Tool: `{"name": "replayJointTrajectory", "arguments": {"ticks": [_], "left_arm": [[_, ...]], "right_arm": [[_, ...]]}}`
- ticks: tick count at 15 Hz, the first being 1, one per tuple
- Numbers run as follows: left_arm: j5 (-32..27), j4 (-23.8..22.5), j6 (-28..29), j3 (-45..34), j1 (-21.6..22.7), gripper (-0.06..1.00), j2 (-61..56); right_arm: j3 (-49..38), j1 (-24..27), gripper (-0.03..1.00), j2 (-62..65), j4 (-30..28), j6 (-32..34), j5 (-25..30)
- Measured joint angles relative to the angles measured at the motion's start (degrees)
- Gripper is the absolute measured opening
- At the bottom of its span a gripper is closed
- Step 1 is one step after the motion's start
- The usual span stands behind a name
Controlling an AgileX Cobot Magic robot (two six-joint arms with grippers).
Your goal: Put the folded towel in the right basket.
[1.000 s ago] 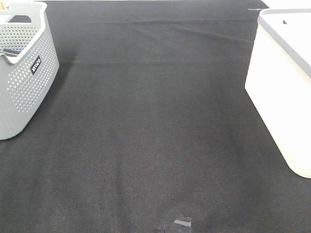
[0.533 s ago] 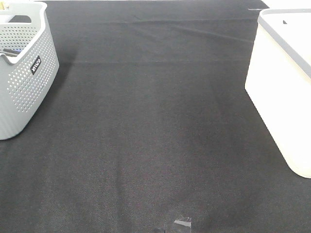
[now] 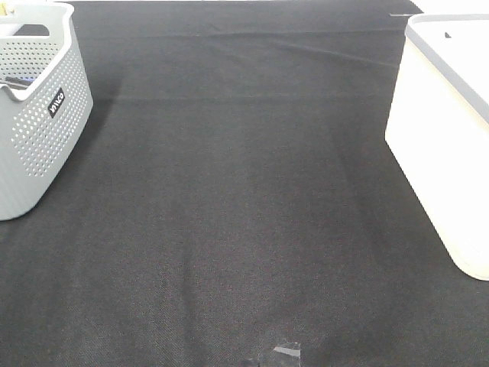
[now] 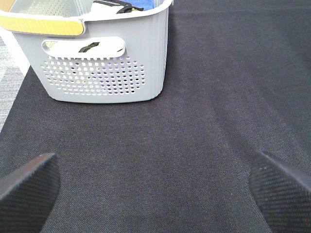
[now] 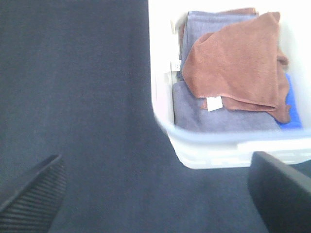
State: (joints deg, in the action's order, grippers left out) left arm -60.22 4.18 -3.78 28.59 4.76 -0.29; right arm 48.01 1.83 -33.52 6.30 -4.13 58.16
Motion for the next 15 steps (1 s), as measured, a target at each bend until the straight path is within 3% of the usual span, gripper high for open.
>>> {"name": "replayJointTrajectory", "arguments": {"ticks": [7,11,15], "left_arm": [[0.0,0.0,0.0,0.0,0.0,0.99,0.0],[0.0,0.0,0.0,0.0,0.0,0.99,0.0],[0.0,0.0,0.0,0.0,0.0,0.99,0.0]], "right_arm": [[-14.3,0.0,0.97,31.8,-0.8,-2.6,9.1],[-18.0,0.0,0.97,33.7,-1.9,-2.8,9.9],[-21.7,0.0,0.97,33.7,-1.4,-1.0,6.0]]}}
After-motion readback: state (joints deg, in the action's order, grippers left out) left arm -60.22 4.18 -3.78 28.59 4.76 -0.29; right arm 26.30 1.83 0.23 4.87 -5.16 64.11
